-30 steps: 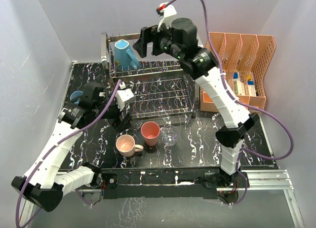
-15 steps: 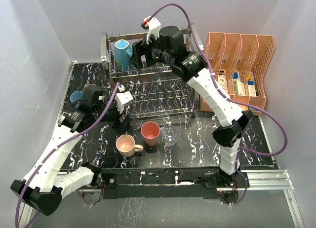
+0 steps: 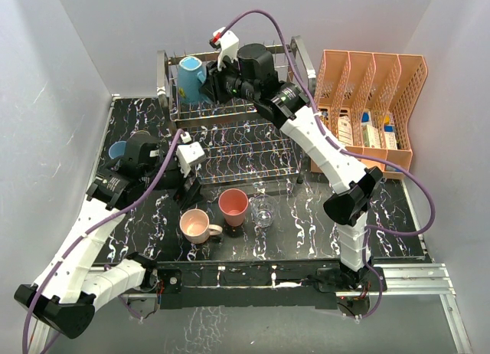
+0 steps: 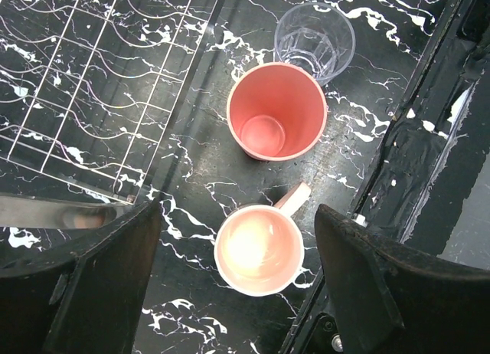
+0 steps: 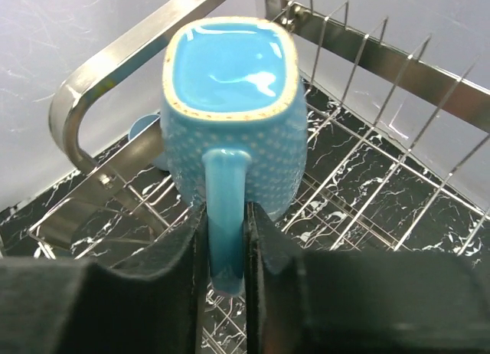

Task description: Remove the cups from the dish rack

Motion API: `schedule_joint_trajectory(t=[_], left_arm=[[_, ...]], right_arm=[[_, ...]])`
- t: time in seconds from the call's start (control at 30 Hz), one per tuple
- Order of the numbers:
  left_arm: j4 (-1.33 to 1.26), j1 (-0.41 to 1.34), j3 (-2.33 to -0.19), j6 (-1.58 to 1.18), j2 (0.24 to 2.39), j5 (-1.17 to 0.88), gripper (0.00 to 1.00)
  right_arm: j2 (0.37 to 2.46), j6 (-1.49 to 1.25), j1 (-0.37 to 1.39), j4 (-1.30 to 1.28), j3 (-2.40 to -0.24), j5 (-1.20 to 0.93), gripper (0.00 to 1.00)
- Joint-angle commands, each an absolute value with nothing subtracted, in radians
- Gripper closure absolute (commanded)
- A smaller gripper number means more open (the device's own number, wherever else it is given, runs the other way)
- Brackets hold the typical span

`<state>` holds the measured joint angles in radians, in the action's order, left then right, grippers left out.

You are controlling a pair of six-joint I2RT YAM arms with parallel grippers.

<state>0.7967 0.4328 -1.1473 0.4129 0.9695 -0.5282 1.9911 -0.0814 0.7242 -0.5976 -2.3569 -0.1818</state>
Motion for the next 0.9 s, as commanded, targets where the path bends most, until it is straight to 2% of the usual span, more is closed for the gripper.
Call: schedule_joint_trajectory(t=[0.0, 0.13, 0.4, 0.87], left_arm=[[0.772, 0.426, -1.150, 0.402, 0.950, -0.560, 0.21], [0.750, 0.426, -1.156, 0.396, 0.950, -0.557, 0.21], [0.647, 0.426, -1.178, 0.377, 0.952, -0.538, 0.20], [0.506, 0.426, -1.193, 0.375, 0.964, -0.525, 0.20]], right_arm=[[1.992, -0.073, 0.723, -0.544, -2.351, -0.122, 0.84], [1.968, -0.088, 0.722, -0.490, -2.332, -0.057, 0.92], [1.894, -0.175, 0.700, -0.335, -2.276, 0.001, 0.92], [1.712, -0.418, 0.546, -0.147, -2.147, -0.145, 0.92]])
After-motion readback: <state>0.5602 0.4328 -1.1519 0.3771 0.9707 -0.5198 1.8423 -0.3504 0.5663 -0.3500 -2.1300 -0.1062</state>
